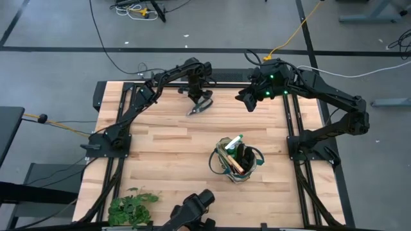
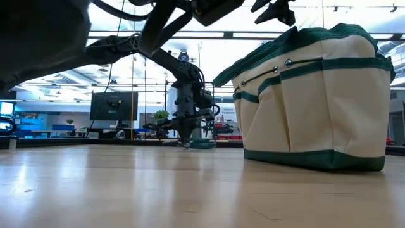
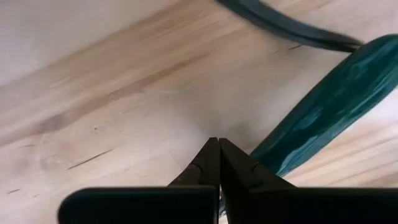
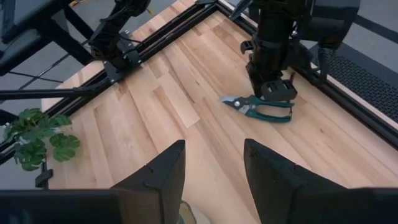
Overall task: Pick & Place Garden tools in Gardening bag
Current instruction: Put the green shear scissors into the green gardening bag
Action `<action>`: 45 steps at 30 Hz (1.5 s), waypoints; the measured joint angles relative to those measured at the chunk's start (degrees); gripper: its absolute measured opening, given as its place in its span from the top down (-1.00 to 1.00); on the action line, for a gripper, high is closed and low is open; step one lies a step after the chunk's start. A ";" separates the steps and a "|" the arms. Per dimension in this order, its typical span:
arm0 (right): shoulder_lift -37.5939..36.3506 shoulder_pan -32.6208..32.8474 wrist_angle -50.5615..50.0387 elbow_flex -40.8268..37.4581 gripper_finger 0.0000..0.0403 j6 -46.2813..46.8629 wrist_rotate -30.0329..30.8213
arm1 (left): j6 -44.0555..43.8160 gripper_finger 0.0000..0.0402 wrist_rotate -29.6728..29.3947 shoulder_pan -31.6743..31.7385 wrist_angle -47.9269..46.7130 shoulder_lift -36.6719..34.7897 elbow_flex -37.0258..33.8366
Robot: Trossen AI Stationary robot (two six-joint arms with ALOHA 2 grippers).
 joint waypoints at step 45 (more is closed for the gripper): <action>0.00 0.00 0.00 0.02 0.18 -0.02 0.48 | 20.34 0.93 5.05 -0.04 -1.29 -4.38 0.46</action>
